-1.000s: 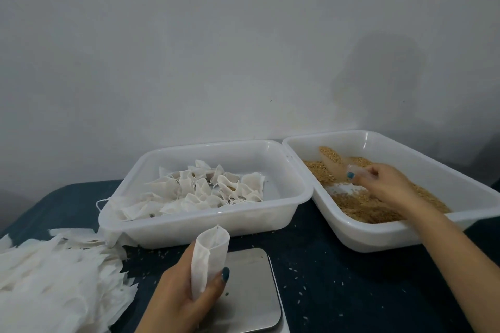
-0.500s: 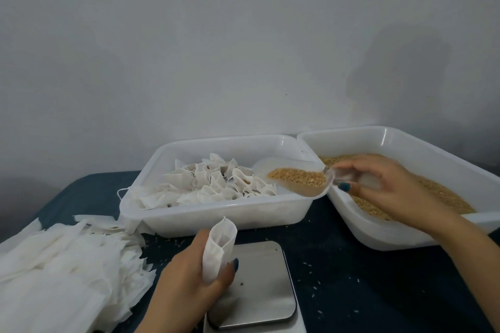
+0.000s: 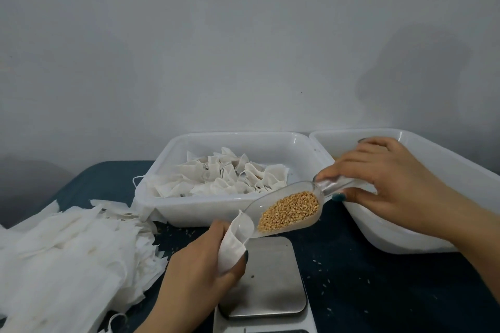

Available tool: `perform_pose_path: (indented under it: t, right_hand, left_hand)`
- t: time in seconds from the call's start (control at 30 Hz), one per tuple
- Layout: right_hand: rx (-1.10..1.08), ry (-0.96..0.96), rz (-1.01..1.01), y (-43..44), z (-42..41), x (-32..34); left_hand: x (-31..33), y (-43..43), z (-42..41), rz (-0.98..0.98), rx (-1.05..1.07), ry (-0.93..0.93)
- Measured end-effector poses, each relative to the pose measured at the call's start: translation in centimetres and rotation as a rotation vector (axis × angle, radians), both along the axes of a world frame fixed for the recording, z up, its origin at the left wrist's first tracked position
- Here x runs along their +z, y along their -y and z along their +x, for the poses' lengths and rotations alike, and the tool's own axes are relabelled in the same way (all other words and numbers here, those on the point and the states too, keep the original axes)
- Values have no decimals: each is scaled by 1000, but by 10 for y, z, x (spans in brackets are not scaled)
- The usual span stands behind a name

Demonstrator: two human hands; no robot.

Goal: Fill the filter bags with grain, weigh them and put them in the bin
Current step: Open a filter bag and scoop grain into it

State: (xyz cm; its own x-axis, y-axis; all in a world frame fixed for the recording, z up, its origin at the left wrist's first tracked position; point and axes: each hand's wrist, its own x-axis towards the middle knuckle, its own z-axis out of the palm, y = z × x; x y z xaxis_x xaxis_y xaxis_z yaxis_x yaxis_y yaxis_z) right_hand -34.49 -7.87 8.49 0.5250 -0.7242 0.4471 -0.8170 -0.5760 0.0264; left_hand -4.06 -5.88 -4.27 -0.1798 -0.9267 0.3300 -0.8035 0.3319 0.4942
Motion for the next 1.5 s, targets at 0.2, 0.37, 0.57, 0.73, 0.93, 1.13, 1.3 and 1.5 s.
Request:
perform_pose_path:
  t: [0.2,0.37,0.57,0.73,0.93,1.13,1.3,1.5]
  right_hand:
    - [30,-169,-127,1,9,14]
    - [58,-260,-173,-4,19,24]
    - [126,-308,-178,-7,26,37]
    - [158,-355,-239,-7,26,44]
    - [153,-365,-281,-9,27,47]
    - [134,-301,-325,-5,18,40]
    - [85,-281,-242,-2,12,31]
    - [37,38,65,-7,-6,-12]
  left_hand:
    - [4,-2,-4,-17,-50,-2]
    - [5,-3,-4,7,-125,-107]
    - [6,-6,-15,79,-239,-345]
    - [5,-9,-18,80,-297,-449]
    - [7,-11,-18,75,-318,-476]
    - [9,-12,-19,69,-329,-512]
    - [8,-11,-18,54,-318,-520]
    - [11,-7,-14,20,-329,-585]
